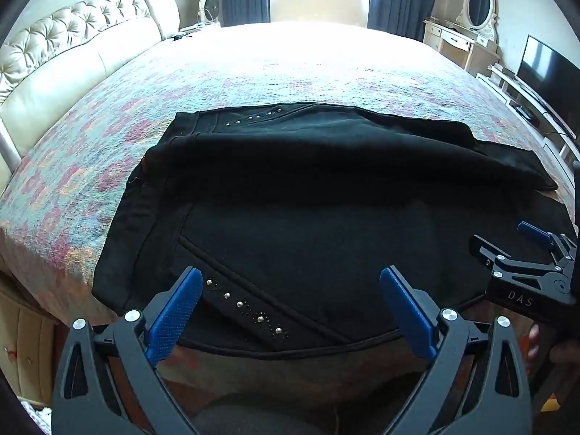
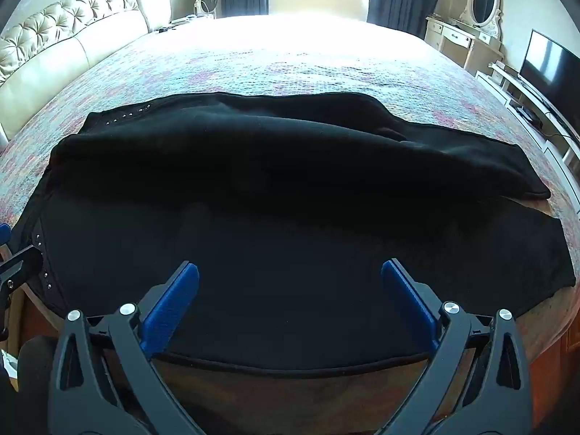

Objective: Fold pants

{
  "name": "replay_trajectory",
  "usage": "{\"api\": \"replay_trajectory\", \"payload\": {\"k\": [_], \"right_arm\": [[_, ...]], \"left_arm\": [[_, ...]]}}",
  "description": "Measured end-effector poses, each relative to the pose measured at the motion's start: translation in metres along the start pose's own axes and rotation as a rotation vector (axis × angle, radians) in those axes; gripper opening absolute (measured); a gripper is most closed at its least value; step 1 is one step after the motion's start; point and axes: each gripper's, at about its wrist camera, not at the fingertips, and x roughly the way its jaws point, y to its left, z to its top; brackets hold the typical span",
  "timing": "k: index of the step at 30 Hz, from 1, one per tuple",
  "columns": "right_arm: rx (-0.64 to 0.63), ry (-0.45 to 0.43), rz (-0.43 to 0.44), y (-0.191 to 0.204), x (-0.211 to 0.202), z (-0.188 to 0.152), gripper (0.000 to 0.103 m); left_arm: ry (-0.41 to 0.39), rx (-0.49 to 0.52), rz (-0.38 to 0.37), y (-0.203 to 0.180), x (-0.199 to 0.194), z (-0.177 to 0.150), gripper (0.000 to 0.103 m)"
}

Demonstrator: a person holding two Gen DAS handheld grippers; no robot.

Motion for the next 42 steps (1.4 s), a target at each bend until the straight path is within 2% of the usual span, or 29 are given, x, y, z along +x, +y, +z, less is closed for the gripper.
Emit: {"api": "replay_trajectory", "payload": {"k": [42], "right_arm": [[0.038,0.032,0.006,-0.0071,0.0061,-0.003,0.101]], "left_arm": [[0.043,-0.039,-0.019,0.0067,0.0055,0.0006,0.097]]}}
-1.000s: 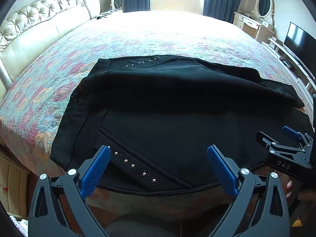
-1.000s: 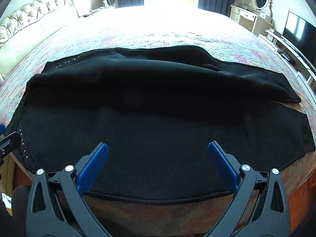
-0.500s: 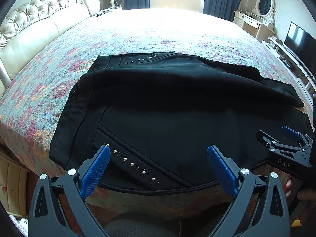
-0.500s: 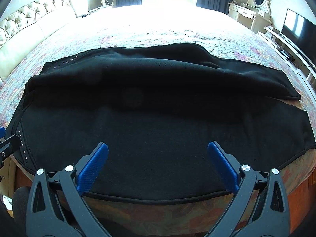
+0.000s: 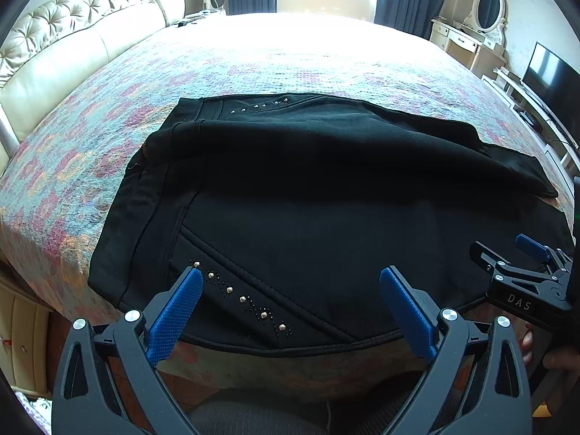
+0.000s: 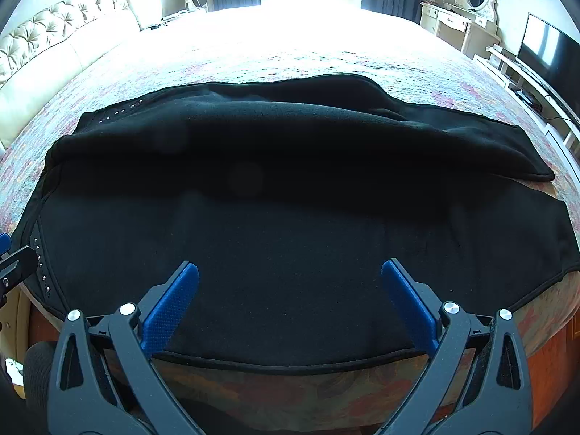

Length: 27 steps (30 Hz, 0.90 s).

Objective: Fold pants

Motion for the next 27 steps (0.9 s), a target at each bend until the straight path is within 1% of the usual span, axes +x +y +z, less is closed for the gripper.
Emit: {"api": "replay_trajectory", "payload": {"k": [27], "right_arm": [[-0.002,0.015,0.005,0.0031,0.0029,-0.0024,0.101]], "left_arm": [[0.019,0.0,-0.015,0.0006,0.0023,-0.0003,0.097]]}}
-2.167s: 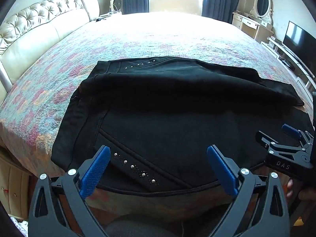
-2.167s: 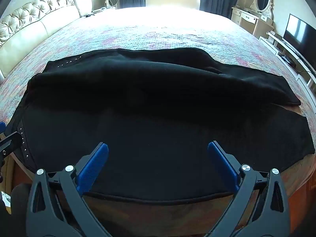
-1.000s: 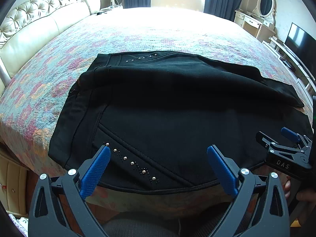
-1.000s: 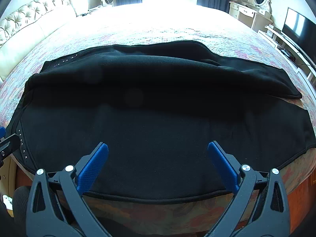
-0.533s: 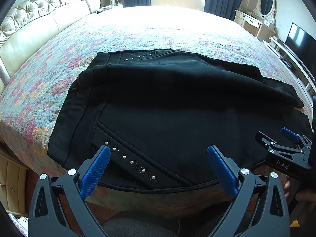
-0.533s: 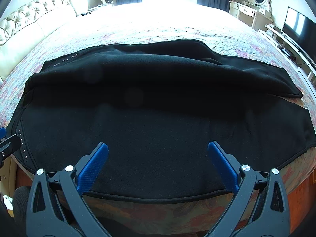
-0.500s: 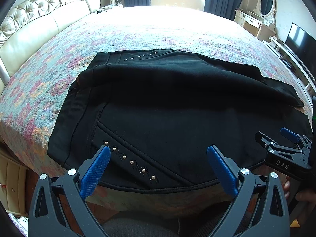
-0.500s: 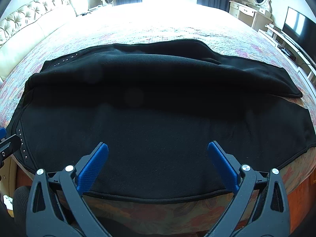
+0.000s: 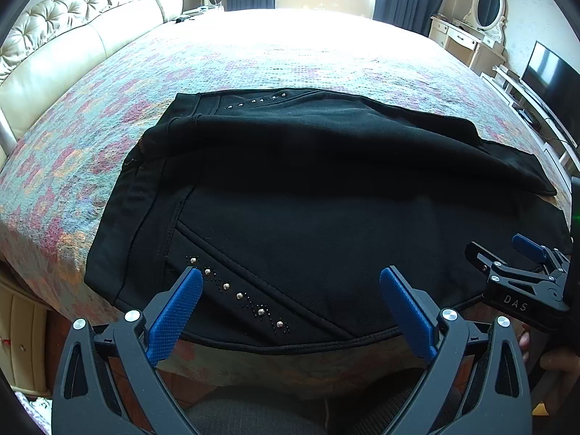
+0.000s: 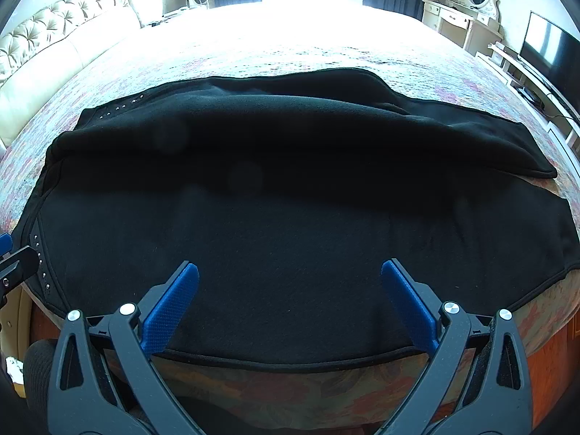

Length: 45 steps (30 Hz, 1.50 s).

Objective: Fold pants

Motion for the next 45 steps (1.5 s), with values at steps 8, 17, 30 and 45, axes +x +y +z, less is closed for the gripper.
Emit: {"api": "replay_trajectory", "payload": {"k": [8,17,30,45], "right_arm": [[-0.001,0.005,0.003,0.002,0.001,0.0,0.101],[0.002,0.005,0.015,0.003,0.0,0.001,0.101],[-0.034,-0.008,0.121,0.007,-0.013,0.014,0.101],[0.141,0.139,0.489,-0.014,0.009,0.047,0.101]], "left_arm": [[-0.002,-0.001,-0.004,0.001,-0.001,0.0,0.097],[0.009,0.017,-0.006,0.0,-0.001,0.002,0.097],[0.036,-0.087,-0.248,0.045,-0.021,0.035,0.097],[0.125,-0.468,-0.561,0.254,0.097,0.146,0.097]]}}
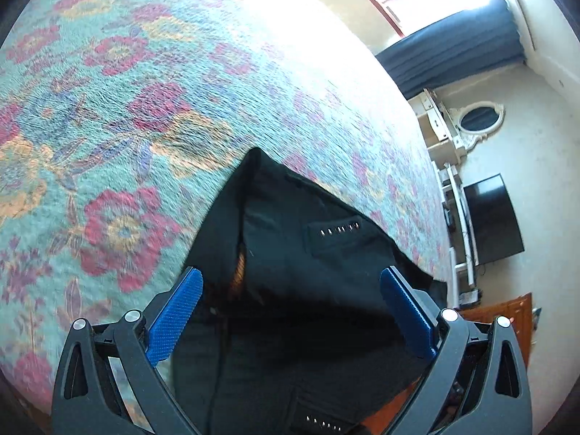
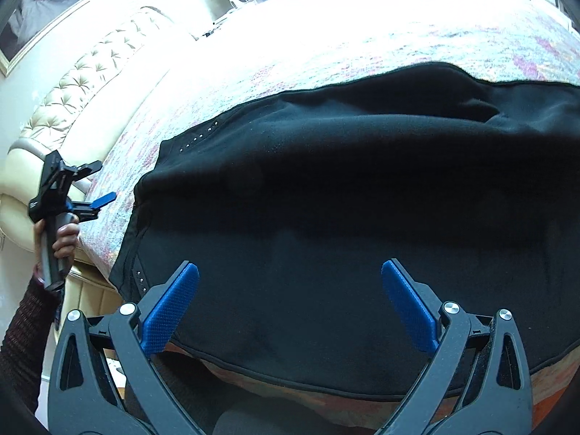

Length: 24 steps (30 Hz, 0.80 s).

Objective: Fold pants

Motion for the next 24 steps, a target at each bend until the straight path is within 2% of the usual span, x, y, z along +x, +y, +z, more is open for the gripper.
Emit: {"api": "replay_trajectory", "payload": {"k": [3,5,6,7,8,11,14,16,18,21,24], "right_arm": [[-0.011,0.036,0.043,-0.001,0.008,0.0,0.101],[-0.026,0.047,0.06,-0.001,0.012,0.0,0.101],[-0.026,0.052,0.075,-0.001,0.014,0.001,0.101],[-0.025,0.055,0.085,-0.002,0.015,0.001,0.101],[-0.023,0.058,0.096,-0.002,0.017,0.002,0.101],[-0.032,0.071,0.099,0.0,0.021,0.003,0.101],[-0.061,0.09,0.107,0.003,0.026,0.008,0.101],[-0.078,0.095,0.127,0.005,0.028,0.016,0.101],[-0.098,0.08,0.133,0.006,0.024,0.028,0.101],[-0.158,0.04,0.114,0.004,0.02,0.056,0.101],[-0.257,0.031,0.071,0.002,0.025,0.094,0.101]], "left_arm": [[0.057,-0.022,0.013,0.02,0.031,0.025,0.097],[0.109,0.002,0.009,0.019,0.054,0.033,0.097],[0.11,0.043,0.013,0.012,0.062,0.035,0.097],[0.111,0.082,-0.004,0.004,0.068,0.036,0.097],[0.133,0.11,-0.053,-0.005,0.075,0.037,0.097],[0.216,0.115,-0.182,-0.02,0.09,0.036,0.097],[0.23,0.142,-0.187,-0.02,0.098,0.035,0.097],[0.22,0.132,-0.239,-0.015,0.094,0.036,0.097],[0.214,0.162,-0.276,-0.012,0.092,0.035,0.097],[0.262,0.243,-0.206,-0.021,0.102,0.034,0.097],[0.249,0.173,-0.179,-0.023,0.112,0.044,0.097]]}}
